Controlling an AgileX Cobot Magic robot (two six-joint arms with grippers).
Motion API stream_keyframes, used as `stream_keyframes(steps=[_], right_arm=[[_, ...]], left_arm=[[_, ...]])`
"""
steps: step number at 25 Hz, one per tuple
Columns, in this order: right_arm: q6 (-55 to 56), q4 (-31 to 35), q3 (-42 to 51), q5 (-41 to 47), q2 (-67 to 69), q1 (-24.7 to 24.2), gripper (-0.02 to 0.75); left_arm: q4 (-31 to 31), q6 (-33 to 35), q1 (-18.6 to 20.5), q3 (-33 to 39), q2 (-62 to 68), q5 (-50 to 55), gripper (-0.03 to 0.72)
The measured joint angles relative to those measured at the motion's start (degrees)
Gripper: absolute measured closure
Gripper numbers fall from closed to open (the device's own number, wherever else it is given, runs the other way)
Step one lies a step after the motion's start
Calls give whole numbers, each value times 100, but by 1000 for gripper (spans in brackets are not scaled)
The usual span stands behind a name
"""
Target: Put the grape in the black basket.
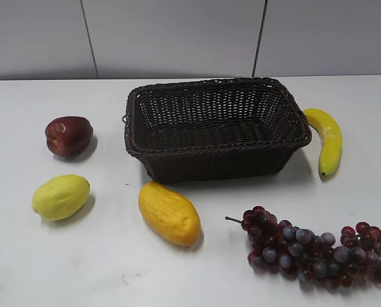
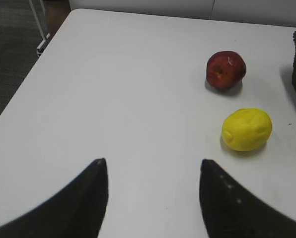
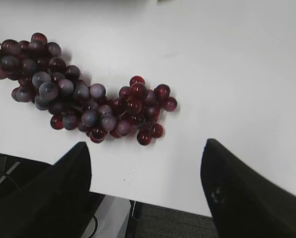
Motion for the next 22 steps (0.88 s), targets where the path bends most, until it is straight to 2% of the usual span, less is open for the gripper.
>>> stream_keyframes(steps=[2, 8, 11, 15, 22], right_arm=[[-100, 0, -109, -212, 447, 243, 216], [-808, -94, -163, -816, 1460, 1515, 216], [-1155, -106, -163, -1136, 1844, 1940, 216], [-1342, -92, -167, -1601, 2304, 2084, 216], [-2262, 445, -174, -1596, 3244, 2095, 216]], left_arm=[[0, 0, 0, 0, 0, 0, 136], [0, 0, 0, 0, 0, 0, 136], [0, 0, 0, 0, 0, 0, 136], [0, 0, 0, 0, 0, 0, 136], [0, 0, 0, 0, 0, 0, 136]])
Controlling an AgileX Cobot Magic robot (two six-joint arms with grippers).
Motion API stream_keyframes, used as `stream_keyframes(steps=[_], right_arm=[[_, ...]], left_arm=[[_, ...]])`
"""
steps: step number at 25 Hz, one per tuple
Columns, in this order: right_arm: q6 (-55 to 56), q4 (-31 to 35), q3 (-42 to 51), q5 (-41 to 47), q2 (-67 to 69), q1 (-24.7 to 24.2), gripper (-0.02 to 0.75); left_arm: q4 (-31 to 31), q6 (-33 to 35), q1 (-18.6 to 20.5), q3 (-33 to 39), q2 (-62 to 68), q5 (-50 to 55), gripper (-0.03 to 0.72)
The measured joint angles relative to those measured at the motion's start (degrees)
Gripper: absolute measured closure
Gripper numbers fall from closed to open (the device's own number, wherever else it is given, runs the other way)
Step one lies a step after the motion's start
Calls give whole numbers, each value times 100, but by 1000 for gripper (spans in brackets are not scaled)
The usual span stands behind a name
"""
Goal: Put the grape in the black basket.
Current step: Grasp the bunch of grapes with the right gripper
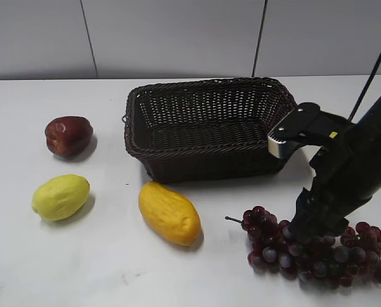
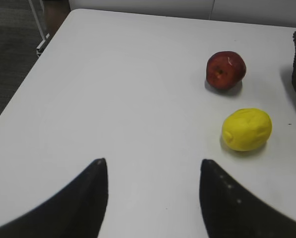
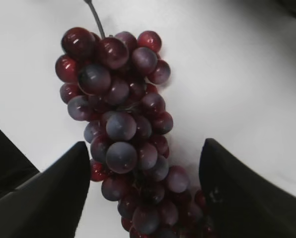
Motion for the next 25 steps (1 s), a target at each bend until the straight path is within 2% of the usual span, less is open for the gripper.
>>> stream_keyframes(steps=[13, 16, 19, 21, 23, 25], right_arm=[[-265, 104, -6, -82, 728, 118, 216], [-291, 121, -6, -82, 934, 122, 237], [-285, 115, -14, -202, 1051, 122, 329], [-191, 120, -73, -204, 1032, 122, 471], [-144, 114, -131, -125, 936, 122, 579], [-122, 101, -235, -4, 754, 122, 588]], left_arm=[[0, 0, 0, 0, 0, 0, 136], [0, 0, 0, 0, 0, 0, 136], [0, 0, 0, 0, 0, 0, 136], [0, 0, 0, 0, 0, 0, 136], [0, 0, 0, 0, 0, 0, 136], [0, 0, 0, 0, 0, 0, 136]])
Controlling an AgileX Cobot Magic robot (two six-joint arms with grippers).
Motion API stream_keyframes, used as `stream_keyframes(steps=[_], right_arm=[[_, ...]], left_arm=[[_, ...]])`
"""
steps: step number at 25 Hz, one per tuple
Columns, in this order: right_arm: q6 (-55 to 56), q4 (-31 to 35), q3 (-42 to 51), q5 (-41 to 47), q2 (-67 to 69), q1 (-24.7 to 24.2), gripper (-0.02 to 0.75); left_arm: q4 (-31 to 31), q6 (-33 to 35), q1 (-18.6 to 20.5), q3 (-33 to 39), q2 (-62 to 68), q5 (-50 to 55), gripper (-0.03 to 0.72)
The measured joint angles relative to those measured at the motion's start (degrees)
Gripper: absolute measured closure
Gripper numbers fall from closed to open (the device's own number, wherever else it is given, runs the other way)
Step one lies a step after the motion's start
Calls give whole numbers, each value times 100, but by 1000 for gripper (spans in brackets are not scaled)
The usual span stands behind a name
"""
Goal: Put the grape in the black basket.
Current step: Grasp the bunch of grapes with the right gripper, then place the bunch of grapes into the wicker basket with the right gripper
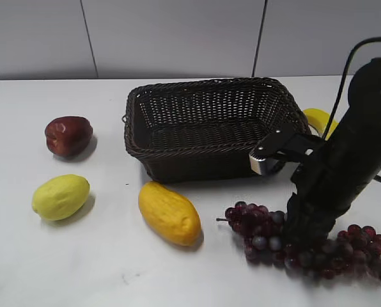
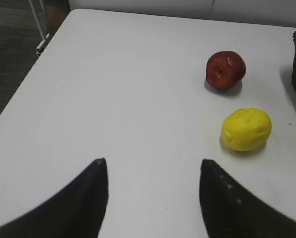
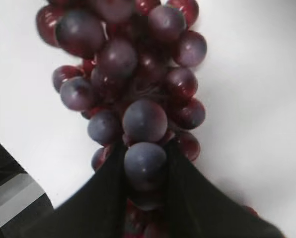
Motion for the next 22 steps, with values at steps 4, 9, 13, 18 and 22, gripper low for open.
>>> stream_keyframes(steps=[4, 9, 13, 18, 22], right_arm=[[11, -66, -400, 394, -509, 0, 589], [17, -78, -1315, 890, -1172, 0, 589], [21, -78, -2340, 973, -1288, 0, 596], [21, -119, -3496, 831, -1125, 0, 598], [21, -142, -4049, 460, -738, 0, 601]], left_arm=[[0, 0, 0, 0, 0, 0, 136], [0, 0, 0, 0, 0, 0, 136], [0, 0, 0, 0, 0, 0, 136], [0, 0, 0, 0, 0, 0, 136], [0, 0, 0, 0, 0, 0, 136]])
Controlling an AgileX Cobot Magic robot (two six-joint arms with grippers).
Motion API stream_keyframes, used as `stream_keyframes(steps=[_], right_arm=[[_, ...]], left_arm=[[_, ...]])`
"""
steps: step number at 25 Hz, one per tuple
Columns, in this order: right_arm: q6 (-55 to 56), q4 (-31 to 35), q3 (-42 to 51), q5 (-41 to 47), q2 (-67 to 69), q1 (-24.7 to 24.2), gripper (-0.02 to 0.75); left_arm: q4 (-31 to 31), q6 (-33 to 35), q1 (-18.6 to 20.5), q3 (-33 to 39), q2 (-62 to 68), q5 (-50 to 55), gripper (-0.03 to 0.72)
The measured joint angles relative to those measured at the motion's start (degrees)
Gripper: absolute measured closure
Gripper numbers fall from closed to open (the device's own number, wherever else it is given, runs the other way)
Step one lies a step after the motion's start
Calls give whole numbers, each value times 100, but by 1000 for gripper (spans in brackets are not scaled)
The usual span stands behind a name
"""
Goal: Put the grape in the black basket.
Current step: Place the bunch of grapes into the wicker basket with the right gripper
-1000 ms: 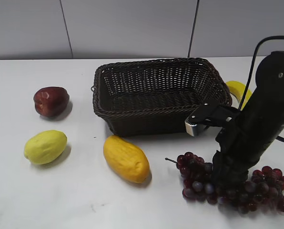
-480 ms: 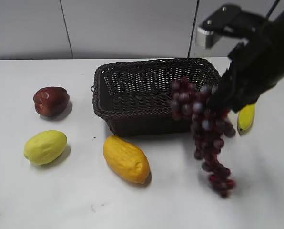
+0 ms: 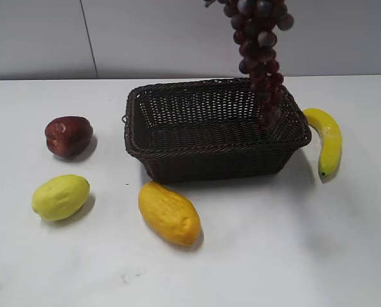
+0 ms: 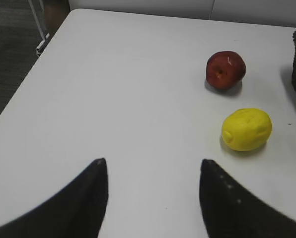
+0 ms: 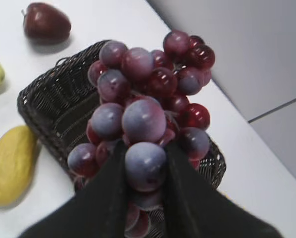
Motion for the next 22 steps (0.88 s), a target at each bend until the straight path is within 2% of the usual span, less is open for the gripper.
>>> stream_keyframes(steps=[7, 12, 14, 19, 22], right_arm=[[0, -20, -135, -1215, 1056, 0, 604], [0, -20, -135, -1197, 1692, 0, 598], [0, -20, -135, -1023, 1806, 0, 518], [375, -133, -135, -918, 1876, 0, 155], [1067, -466, -226, -867, 1861, 0, 90]], left_arm=[[0, 0, 0, 0, 0, 0, 136], [0, 0, 0, 0, 0, 0, 136], [0, 0, 0, 0, 0, 0, 136], [0, 0, 0, 0, 0, 0, 136], [0, 0, 0, 0, 0, 0, 136]])
